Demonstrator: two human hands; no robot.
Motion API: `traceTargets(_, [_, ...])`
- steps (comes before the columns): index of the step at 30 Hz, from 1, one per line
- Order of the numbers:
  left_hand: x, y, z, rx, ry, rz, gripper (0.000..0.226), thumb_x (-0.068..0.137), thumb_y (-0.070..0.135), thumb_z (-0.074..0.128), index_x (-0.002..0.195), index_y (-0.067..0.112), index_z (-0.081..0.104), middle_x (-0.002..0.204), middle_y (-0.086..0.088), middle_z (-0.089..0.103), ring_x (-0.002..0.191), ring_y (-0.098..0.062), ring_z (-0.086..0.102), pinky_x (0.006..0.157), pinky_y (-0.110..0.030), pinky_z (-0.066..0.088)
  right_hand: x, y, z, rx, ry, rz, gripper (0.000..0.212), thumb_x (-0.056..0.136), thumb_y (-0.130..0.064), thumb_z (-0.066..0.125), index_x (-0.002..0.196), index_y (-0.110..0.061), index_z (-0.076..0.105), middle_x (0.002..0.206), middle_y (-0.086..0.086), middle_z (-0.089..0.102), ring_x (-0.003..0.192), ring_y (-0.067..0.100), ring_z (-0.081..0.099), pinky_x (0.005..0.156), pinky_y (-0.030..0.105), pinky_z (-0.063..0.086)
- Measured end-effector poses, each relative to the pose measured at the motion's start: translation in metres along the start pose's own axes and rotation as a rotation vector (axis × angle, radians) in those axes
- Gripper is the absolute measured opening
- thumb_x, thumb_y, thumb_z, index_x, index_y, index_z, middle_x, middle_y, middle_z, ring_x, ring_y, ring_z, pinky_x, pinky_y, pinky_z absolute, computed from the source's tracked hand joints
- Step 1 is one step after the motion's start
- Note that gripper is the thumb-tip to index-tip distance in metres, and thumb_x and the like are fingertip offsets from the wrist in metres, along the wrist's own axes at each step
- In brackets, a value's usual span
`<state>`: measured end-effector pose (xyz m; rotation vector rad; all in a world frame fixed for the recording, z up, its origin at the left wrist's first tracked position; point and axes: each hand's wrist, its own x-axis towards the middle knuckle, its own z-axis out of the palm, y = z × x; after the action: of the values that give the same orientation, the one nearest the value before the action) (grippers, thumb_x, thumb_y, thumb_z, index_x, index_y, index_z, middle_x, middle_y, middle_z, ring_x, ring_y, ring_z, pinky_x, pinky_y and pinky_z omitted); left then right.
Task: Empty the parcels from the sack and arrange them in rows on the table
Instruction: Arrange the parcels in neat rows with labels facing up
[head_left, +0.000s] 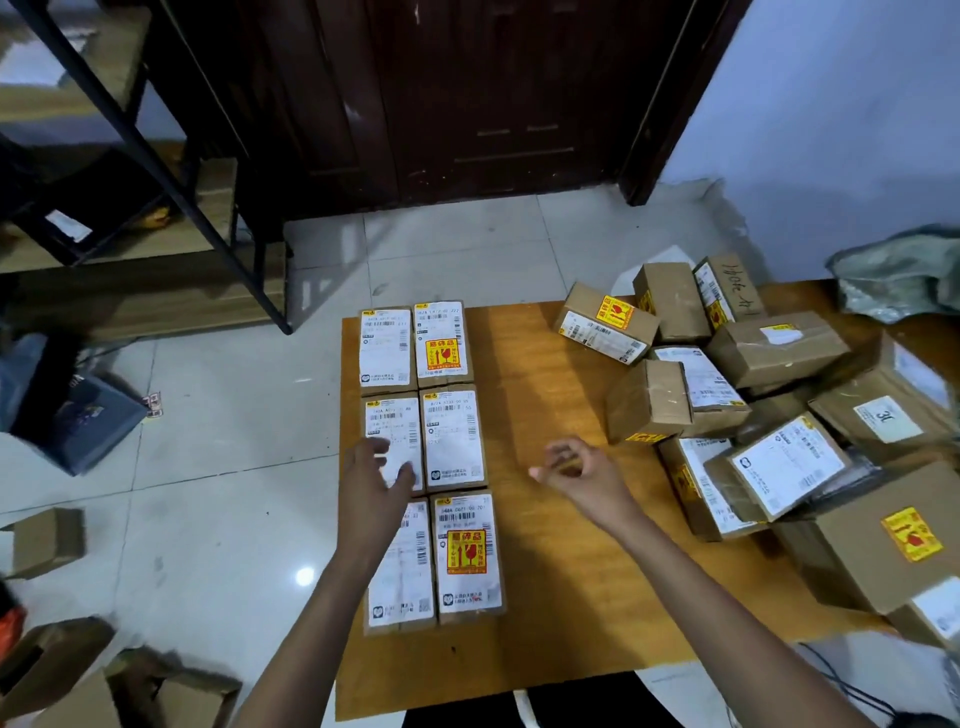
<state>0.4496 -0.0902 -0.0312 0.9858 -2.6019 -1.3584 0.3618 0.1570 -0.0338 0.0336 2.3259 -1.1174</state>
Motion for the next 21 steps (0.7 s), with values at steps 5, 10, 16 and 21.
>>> traceTargets(5, [0.034, 0.062, 0.036, -0.043, -0.156, 0.177, 0.038, 0.084, 0.021, 0.071, 0.117, 0.014, 0.052, 0.119, -0.001, 0.055, 0.106, -0.016, 0.056, 0.082, -0.031, 0.048, 0.016, -0.023, -0.064, 0.034, 0.276, -0.148, 0.032, 0.08, -0.037, 0.075, 0.106, -0.022, 0.064, 0.093, -0.009, 0.069, 0.083, 0.004, 0.066, 0.073, 0.026, 0.054])
traceTargets(10, [0.029, 0.111, 0.095, 0.115, -0.397, 0.309, 0.057, 0.081, 0.032, 0.073, 0.127, 0.013, 0.047, 0.126, -0.004, 0.052, 0.111, -0.018, 0.055, 0.09, -0.03, 0.048, 0.031, -0.014, -0.13, -0.147, 0.633, -0.151, 0.024, 0.086, -0.035, 0.067, 0.103, -0.018, 0.064, 0.092, -0.002, 0.07, 0.079, 0.017, 0.066, 0.068, 0.035, 0.055])
traceTargets(16, [0.003, 0.131, 0.18, 0.09, -0.58, 0.223, 0.066, 0.081, 0.038, 0.072, 0.132, 0.009, 0.043, 0.133, -0.006, 0.045, 0.123, -0.021, 0.048, 0.096, -0.029, 0.042, 0.08, 0.025, -0.178, -0.233, 0.302, -0.007, 0.031, 0.092, -0.01, 0.041, 0.118, -0.014, 0.059, 0.114, 0.008, 0.065, 0.089, 0.031, 0.068, 0.08, 0.05, 0.055])
traceTargets(21, [-0.016, 0.137, 0.22, -0.017, -0.422, 0.151, 0.074, 0.075, 0.036, 0.077, 0.133, 0.008, 0.041, 0.134, -0.006, 0.042, 0.125, -0.022, 0.043, 0.094, -0.021, 0.036, 0.1, 0.03, -0.188, -0.392, 0.099, -0.147, 0.05, 0.088, 0.006, 0.044, 0.127, -0.021, 0.059, 0.123, 0.003, 0.065, 0.095, 0.023, 0.068, 0.087, 0.038, 0.054])
